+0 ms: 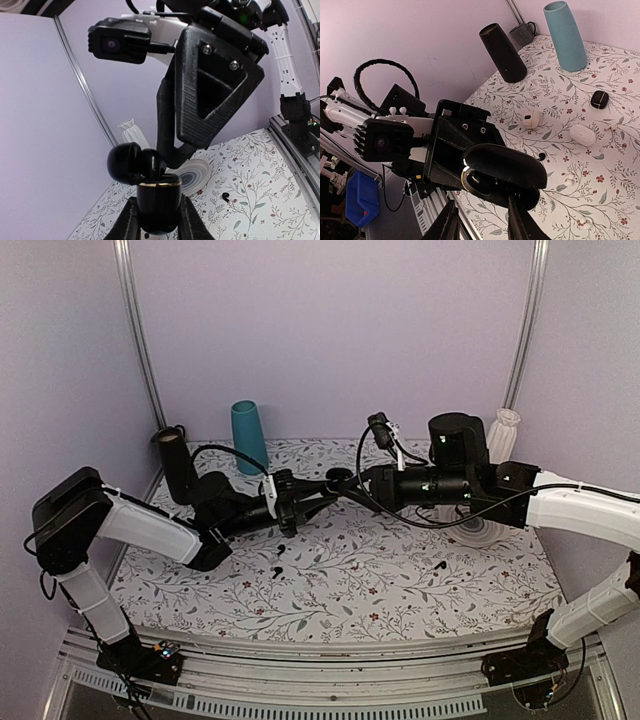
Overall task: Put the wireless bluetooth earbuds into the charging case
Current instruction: Pick up the right earbud from the left side groove of the charging case.
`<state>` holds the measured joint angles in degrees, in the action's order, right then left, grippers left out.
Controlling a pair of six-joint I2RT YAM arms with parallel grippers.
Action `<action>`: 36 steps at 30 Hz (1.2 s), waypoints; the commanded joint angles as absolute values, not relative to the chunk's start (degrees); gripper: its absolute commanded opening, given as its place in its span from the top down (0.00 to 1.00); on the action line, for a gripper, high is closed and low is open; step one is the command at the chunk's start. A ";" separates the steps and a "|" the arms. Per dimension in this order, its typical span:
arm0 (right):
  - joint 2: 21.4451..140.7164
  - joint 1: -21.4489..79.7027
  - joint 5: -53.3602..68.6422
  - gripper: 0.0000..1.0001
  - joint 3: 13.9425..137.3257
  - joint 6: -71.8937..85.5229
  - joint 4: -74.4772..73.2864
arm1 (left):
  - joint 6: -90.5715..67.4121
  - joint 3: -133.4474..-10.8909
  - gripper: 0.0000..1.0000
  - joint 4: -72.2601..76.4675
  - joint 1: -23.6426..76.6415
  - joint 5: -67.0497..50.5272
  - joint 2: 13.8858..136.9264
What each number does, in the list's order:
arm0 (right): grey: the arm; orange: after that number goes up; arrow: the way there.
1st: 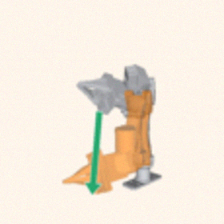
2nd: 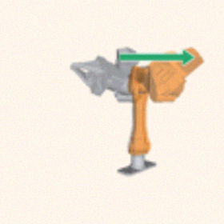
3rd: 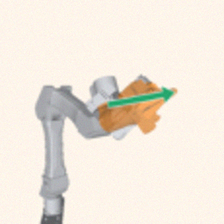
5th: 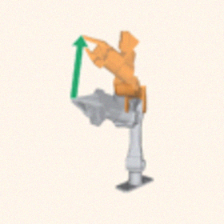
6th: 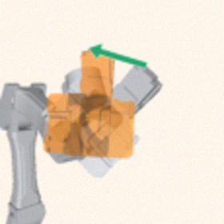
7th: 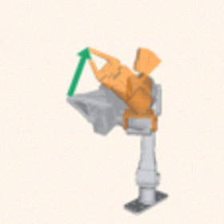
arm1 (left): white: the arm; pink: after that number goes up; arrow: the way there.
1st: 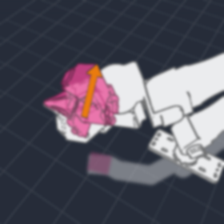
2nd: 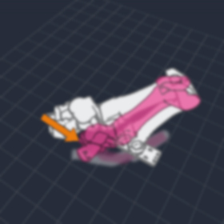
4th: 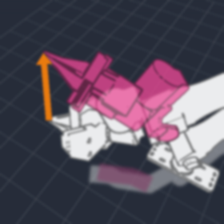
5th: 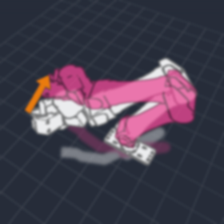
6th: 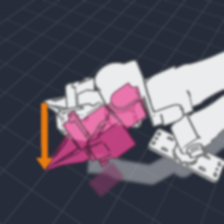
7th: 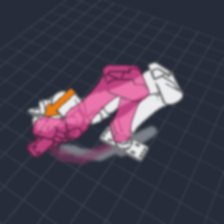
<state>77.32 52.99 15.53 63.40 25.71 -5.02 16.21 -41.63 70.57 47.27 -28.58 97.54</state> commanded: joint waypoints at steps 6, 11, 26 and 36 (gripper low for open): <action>78.90 53.35 15.19 0.67 66.03 25.73 -2.04 | 15.56 -42.85 1.00 69.72 48.16 -27.04 98.59; 80.37 53.38 15.73 0.67 66.84 25.68 -1.48 | 15.52 -42.98 1.00 69.44 48.48 -25.00 98.70; 82.89 53.47 13.55 0.71 67.84 28.30 -2.34 | 17.11 -43.07 1.00 67.71 49.11 -18.75 98.35; 84.53 53.57 13.33 0.76 67.95 29.24 -2.46 | 17.35 -43.20 1.00 67.50 49.24 -18.63 98.34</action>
<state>83.05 52.82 12.10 66.39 28.34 -2.96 16.86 -41.76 67.05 48.38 -19.20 97.95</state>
